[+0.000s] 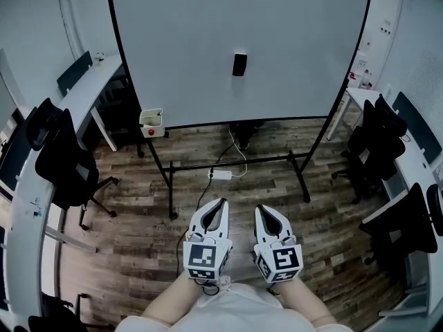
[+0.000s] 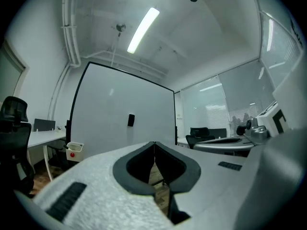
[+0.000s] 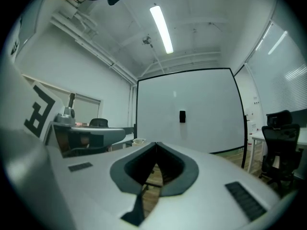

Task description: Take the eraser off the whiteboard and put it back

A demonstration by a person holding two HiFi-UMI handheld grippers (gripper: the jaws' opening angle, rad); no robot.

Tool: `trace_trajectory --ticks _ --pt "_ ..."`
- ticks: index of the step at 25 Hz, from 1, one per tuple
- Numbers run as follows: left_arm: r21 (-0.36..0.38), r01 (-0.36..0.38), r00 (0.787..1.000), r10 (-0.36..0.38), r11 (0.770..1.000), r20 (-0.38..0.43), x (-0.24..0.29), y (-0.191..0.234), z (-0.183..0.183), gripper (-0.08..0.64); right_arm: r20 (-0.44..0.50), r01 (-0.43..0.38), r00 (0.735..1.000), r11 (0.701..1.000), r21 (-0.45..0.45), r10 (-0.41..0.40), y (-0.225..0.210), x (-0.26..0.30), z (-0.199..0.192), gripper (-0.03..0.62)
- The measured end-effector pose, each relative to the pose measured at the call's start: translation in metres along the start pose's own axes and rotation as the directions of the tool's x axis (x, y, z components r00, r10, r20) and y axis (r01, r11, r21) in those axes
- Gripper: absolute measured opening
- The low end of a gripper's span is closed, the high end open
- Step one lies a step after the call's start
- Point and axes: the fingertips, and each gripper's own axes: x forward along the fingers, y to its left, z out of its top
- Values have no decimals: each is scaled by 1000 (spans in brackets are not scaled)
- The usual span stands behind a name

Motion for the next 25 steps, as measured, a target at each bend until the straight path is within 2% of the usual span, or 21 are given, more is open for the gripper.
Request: trace_trajectory --ticks 2,6,14,20,25 --pt "18 3 1000 -3 1000 -10 13 18 -3 17 -4 2 1000 1000 -2 -2 2 23 1 28" --pt "5 -6 999 6 1000 -32 33 45 -13 17 -27 -4 1000 1000 1 4 1 58 -6 28" --pt "-10 -20 998 20 1000 -57 78 60 -33 17 -32 -46 998 999 11 46 -21 108 -17 28" --pt "3 -71 995 71 997 -63 140 63 -39 17 -36 -97 994 995 28 98 -74 156 -24 28" --pt "-19 -143 988 141 990 -54 209 65 -26 17 -29 -145 989 989 15 146 -133 197 -10 28"
